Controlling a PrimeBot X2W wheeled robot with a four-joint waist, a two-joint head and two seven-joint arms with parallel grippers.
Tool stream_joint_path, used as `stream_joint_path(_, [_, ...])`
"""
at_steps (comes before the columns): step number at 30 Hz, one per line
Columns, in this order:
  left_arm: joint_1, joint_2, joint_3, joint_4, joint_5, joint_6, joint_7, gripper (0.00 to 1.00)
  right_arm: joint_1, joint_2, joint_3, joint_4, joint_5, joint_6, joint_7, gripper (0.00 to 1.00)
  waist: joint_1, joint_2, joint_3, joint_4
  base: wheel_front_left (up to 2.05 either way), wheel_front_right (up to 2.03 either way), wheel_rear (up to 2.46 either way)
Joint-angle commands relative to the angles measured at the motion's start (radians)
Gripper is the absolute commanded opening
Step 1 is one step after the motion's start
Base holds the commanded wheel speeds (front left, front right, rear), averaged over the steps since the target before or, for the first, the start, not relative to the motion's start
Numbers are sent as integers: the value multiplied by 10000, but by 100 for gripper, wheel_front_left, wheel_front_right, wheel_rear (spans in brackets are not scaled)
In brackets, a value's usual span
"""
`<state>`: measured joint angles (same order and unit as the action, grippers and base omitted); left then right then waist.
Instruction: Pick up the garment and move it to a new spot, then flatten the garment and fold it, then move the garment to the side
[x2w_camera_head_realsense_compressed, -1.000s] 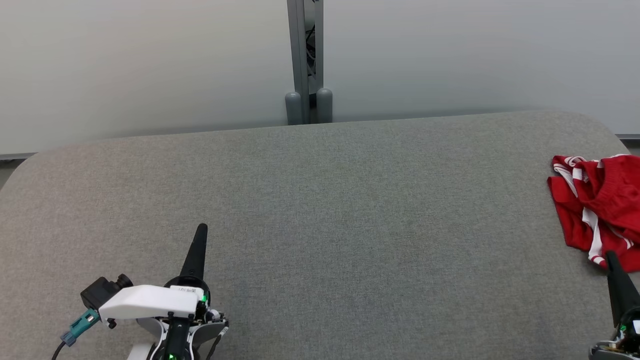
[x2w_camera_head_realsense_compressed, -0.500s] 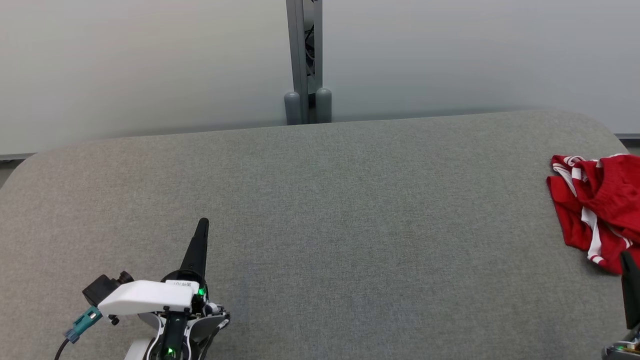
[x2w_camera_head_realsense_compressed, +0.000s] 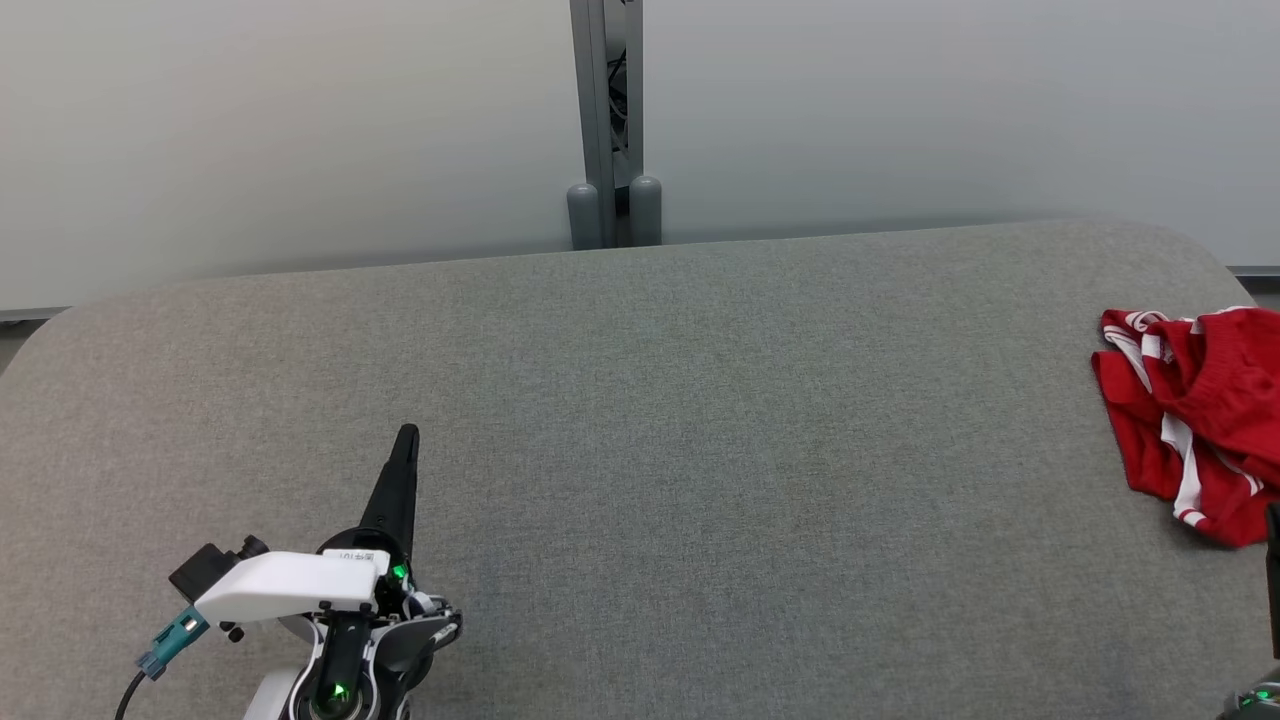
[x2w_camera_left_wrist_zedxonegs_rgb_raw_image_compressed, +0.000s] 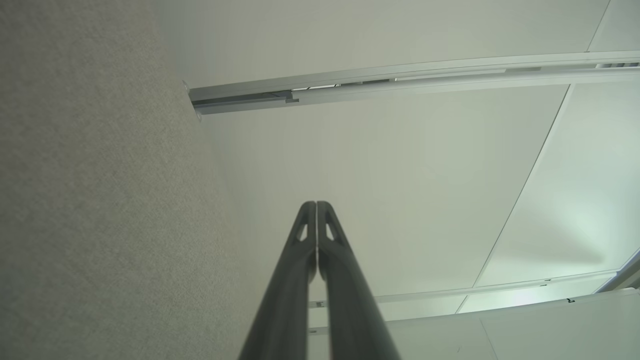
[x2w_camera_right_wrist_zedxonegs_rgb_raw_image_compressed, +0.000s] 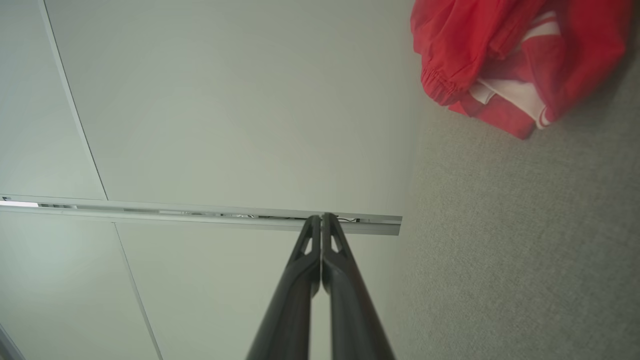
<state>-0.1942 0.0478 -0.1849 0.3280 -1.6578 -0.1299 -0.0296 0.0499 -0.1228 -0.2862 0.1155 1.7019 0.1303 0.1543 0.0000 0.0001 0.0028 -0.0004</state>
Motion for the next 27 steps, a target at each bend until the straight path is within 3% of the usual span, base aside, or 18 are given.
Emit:
stream_joint_path(1, [-246, 45, -7, 3, -43, -43, 37, 0, 72, -25, -69, -21, 105, 7, 59, 0, 0, -1, 0, 0, 0, 0, 0])
stream_joint_path(27, [-232, 45, -9, -2, -35, -43, 33, 0, 2, 81, -192, 13, -39, 7, 194, 0, 0, -1, -1, 0, 0, 0, 0])
